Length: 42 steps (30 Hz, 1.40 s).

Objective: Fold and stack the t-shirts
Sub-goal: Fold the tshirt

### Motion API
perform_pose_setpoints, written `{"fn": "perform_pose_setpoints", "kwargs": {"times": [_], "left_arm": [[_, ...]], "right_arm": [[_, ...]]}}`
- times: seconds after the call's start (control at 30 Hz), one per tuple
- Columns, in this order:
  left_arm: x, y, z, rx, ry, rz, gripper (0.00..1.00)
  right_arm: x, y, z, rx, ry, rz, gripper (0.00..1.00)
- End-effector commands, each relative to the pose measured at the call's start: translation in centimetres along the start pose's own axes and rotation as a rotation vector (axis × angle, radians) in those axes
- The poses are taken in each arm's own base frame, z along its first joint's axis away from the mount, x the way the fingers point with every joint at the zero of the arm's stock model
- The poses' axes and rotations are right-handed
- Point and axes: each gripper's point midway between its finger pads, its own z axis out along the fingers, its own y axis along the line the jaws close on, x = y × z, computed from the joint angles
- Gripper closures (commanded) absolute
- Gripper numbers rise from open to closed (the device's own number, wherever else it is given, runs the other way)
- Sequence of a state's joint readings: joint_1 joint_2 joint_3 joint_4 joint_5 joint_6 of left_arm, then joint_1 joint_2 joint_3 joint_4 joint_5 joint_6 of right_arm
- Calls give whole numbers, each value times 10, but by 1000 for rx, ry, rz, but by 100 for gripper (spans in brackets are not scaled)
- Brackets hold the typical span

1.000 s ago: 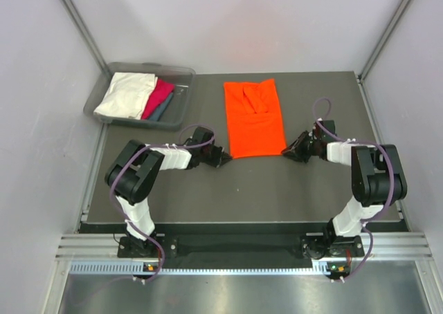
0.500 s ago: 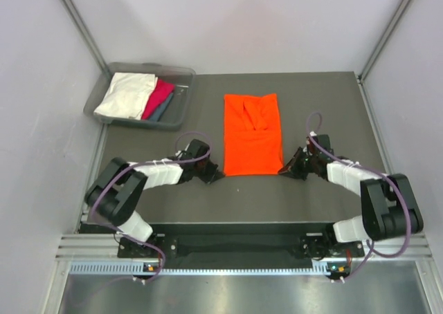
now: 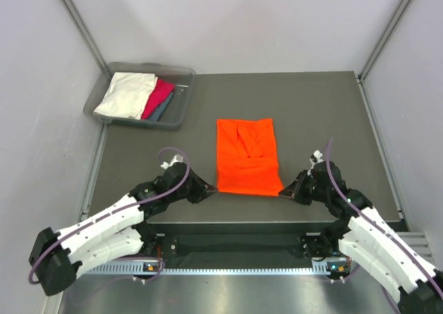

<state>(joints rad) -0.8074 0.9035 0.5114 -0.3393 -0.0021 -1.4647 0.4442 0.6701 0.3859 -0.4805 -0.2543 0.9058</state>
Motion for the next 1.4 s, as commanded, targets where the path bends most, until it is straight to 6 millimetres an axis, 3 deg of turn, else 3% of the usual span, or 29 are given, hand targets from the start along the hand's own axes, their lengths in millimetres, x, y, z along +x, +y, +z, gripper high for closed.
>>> {"fn": "perform_pose_setpoints", "kwargs": {"times": [0.0,0.17,0.37,0.47,0.57,0.7,0.73,0.77,0.8,0.83,0.87,0.9,0.93,0.97,1.0,1.03,1.07,1.1,1.17,1.27,1.3,1.37], "left_arm": [[2,24,-13,-71,-29,-37,100],[21,19,-28,-20,5,-58,100],[54,13,-40,-21,70,-12,100],[61,2,-44,-23,72,22,100],[55,-13,-45,-27,29,85,100],[26,-44,-45,-1,-99,159,100],[6,-56,-43,8,-138,130,100],[4,-58,-38,-3,-107,132,100],[-5,-62,-35,5,-108,170,100],[-30,-75,-31,35,-146,136,100],[-33,-74,-22,10,-111,139,100],[-42,-74,-17,-1,-107,163,100],[-66,-85,-15,14,-143,139,100],[-74,-81,-1,-20,-136,138,100],[-75,-85,3,-8,-87,147,100],[-94,-90,14,-14,-102,125,100],[-101,-94,18,-11,-94,124,100],[-109,-108,19,13,-92,144,100],[-130,-104,35,-26,-92,128,100],[-158,-109,49,-42,-95,131,100],[-167,-120,49,-24,-107,138,100],[-180,-115,66,-47,-88,149,100]], "right_arm": [[23,-14,-17,52,34,28,100],[46,-19,-32,23,77,91,100],[50,-12,-48,-9,84,104,100],[52,-7,-54,-23,93,106,100],[47,-1,-58,-36,82,91,100],[20,23,-53,-15,43,54,100],[9,31,-51,-12,23,14,100],[-9,52,-58,-34,-12,-17,100],[-16,53,-47,20,17,-29,100],[-29,56,-44,42,9,-56,100],[-46,74,-48,21,-12,-74,100],[-50,74,-33,47,48,-67,100],[-68,75,-29,49,31,-68,100],[-84,86,-29,33,16,-71,100],[-91,86,-15,37,55,-68,100],[-104,85,-11,39,47,-52,100],[-119,97,-11,15,33,-60,100],[-123,94,4,28,75,-57,100],[-144,108,9,3,64,-68,100],[-157,105,37,11,131,-49,100],[-160,106,43,5,134,-54,100],[-167,101,56,15,152,-35,100]]}}
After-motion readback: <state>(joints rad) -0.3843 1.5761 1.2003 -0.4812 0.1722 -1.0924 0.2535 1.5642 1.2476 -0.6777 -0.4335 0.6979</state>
